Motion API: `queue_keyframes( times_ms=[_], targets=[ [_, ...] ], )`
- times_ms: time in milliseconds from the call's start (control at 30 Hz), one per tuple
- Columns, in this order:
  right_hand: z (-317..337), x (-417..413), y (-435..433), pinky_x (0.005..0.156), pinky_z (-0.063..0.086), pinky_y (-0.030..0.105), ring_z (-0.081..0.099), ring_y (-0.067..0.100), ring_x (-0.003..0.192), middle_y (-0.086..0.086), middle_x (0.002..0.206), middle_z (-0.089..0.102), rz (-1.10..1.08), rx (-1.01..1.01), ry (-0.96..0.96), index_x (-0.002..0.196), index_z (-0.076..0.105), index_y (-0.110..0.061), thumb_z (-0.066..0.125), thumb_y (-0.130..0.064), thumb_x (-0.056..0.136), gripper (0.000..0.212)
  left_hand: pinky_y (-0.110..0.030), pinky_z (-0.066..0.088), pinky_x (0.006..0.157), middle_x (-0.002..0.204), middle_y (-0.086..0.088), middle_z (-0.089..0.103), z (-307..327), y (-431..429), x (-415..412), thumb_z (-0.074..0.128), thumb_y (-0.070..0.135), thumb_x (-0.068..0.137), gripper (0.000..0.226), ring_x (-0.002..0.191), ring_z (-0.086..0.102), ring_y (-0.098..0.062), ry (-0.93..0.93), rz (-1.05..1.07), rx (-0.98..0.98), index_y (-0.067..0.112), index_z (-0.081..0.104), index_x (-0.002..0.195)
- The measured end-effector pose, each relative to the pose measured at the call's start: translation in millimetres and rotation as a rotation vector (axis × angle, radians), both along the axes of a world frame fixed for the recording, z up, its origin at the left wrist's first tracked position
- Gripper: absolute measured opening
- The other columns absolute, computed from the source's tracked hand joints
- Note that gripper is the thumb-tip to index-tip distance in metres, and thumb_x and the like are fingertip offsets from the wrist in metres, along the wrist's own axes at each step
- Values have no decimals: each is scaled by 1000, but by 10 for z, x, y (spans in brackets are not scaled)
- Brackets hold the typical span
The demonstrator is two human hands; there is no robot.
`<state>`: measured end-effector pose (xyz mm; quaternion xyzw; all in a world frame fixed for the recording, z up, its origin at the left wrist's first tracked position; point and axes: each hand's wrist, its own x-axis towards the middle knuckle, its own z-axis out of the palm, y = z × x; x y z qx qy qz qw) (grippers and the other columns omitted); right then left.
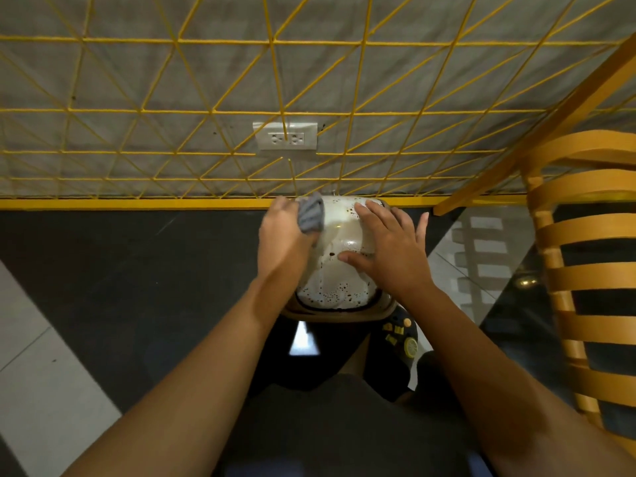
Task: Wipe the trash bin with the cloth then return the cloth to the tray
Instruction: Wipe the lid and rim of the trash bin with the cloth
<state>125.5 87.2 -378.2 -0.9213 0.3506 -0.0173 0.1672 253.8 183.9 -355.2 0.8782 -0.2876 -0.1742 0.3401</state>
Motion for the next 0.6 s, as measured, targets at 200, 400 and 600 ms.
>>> queue_keyframes(
  times_ms=[200,400,600],
  targets=[
    [-9,5,10,109,-14,55,15,24,141,-6,150,29,5,-7,-7,142,27,-30,58,-60,75,80,-14,29,55,79,2,41,0,84,2,63,2,75,21,62,39,-5,-22,-59,-80,12,47,65],
    [17,0,3,109,-14,55,11,24,142,-7,150,28,6,5,19,142,26,-30,57,-61,75,80,-12,33,57,85,4,49,-8,107,-236,69,2,73,14,70,45,-10,45,-13,-86,8,59,81],
    [36,4,-4,108,-17,55,9,30,142,-7,150,30,11,4,4,141,29,-31,60,-61,73,80,-6,36,49,68,8,48,16,211,-254,68,22,77,12,60,46,-3,166,58,-33,15,59,71]
  ],
)
